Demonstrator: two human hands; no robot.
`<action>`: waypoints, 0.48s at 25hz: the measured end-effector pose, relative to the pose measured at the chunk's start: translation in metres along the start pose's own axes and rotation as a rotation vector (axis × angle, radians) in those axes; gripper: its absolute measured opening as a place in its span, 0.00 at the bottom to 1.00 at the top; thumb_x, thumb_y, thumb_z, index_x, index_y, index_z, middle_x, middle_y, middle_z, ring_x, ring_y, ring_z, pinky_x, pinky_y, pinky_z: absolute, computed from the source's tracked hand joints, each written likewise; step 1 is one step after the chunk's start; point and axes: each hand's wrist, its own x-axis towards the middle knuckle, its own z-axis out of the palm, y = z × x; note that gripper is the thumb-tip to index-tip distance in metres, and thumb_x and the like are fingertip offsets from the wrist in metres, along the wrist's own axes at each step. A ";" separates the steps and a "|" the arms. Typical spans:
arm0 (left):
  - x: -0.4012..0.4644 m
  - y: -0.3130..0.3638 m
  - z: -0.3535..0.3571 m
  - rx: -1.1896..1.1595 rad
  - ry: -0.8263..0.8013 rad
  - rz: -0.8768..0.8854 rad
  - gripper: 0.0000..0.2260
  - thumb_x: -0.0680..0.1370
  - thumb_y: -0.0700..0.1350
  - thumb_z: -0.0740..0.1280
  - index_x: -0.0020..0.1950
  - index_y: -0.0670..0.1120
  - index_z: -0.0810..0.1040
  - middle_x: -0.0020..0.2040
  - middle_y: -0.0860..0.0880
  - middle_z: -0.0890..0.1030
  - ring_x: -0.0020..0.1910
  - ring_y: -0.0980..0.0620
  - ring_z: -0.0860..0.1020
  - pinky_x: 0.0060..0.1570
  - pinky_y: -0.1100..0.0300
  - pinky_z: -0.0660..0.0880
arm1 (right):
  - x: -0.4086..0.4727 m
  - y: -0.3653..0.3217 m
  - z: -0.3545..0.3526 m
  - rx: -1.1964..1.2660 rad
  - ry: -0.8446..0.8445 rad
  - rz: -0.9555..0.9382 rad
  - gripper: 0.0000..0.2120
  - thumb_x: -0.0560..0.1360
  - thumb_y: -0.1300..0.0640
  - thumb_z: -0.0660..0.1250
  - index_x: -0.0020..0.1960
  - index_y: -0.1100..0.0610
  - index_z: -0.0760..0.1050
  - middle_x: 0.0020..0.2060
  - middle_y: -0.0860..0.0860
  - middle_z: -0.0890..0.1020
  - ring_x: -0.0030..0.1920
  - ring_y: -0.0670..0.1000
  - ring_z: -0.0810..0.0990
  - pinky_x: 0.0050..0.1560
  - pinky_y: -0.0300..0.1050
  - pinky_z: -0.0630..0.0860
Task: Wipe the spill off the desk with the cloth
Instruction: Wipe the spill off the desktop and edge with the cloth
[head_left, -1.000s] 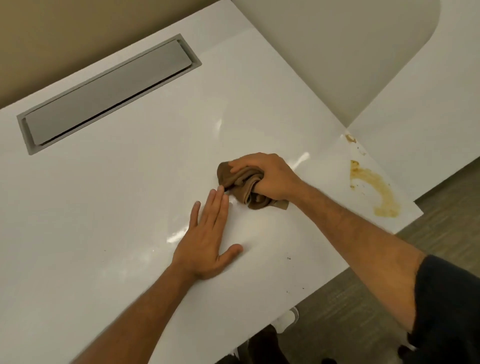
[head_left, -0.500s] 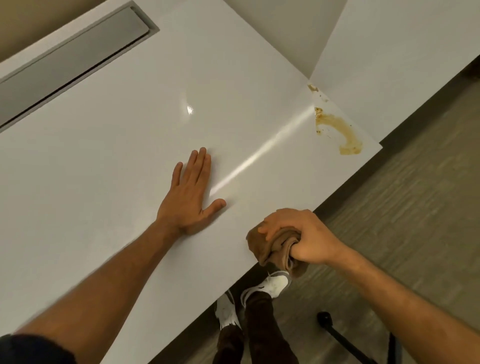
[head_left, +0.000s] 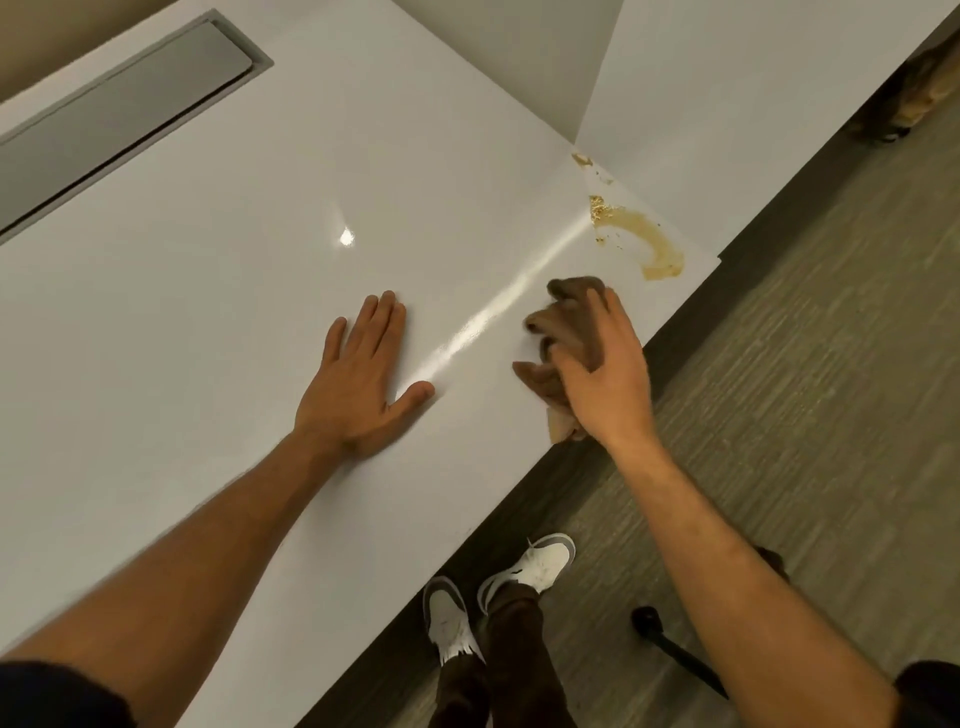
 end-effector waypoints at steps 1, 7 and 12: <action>0.001 0.000 -0.001 0.000 -0.005 0.001 0.39 0.83 0.68 0.48 0.86 0.47 0.40 0.86 0.51 0.39 0.84 0.56 0.35 0.80 0.58 0.30 | 0.002 0.004 0.011 -0.182 -0.020 -0.046 0.37 0.74 0.52 0.76 0.79 0.49 0.64 0.78 0.48 0.67 0.77 0.51 0.67 0.74 0.59 0.70; 0.003 -0.001 -0.001 -0.004 -0.022 -0.010 0.33 0.85 0.60 0.43 0.86 0.44 0.45 0.87 0.46 0.45 0.86 0.49 0.42 0.83 0.48 0.39 | -0.062 0.021 0.058 -0.310 0.084 -0.348 0.35 0.71 0.49 0.78 0.76 0.52 0.70 0.77 0.55 0.70 0.76 0.59 0.69 0.71 0.60 0.73; 0.004 0.000 -0.002 0.003 -0.016 -0.014 0.33 0.85 0.59 0.44 0.86 0.44 0.46 0.87 0.46 0.45 0.86 0.48 0.43 0.83 0.47 0.40 | -0.167 0.003 0.116 -0.197 -0.083 -0.584 0.30 0.70 0.45 0.78 0.69 0.50 0.74 0.75 0.51 0.72 0.75 0.57 0.70 0.71 0.55 0.72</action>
